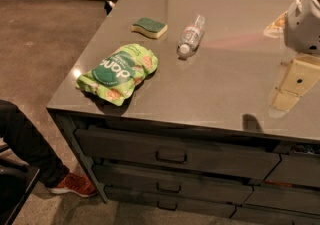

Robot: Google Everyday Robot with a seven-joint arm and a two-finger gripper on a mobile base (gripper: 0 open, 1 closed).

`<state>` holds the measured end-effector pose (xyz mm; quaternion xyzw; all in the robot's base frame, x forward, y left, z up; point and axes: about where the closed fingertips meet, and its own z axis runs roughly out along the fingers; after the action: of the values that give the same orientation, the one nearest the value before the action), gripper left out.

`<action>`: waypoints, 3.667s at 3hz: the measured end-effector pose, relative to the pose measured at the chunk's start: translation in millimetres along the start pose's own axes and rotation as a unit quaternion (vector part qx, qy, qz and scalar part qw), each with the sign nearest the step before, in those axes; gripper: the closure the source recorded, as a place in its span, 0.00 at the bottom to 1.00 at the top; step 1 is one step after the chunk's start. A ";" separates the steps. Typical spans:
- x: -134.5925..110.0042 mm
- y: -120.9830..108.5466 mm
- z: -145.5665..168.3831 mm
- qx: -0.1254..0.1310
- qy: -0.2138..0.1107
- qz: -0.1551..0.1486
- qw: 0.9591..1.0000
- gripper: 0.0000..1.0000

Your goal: Pick green rice chip bag

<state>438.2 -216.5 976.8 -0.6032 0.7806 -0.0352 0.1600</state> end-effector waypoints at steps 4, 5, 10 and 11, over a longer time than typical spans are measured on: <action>-95.9 -20.6 38.8 -0.009 -0.055 -0.079 0.995 0.00; -137.5 -39.3 56.5 -0.012 -0.070 -0.109 0.992 0.00; -282.1 -73.5 171.8 -0.090 -0.033 -0.243 0.965 0.00; -291.2 -73.1 186.0 -0.111 -0.023 -0.261 0.959 0.00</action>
Offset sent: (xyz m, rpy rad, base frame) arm 0.0184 0.0366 -0.0111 0.0347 0.0092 0.0865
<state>624.9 67.0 879.3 -0.8004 0.5913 0.0251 0.0952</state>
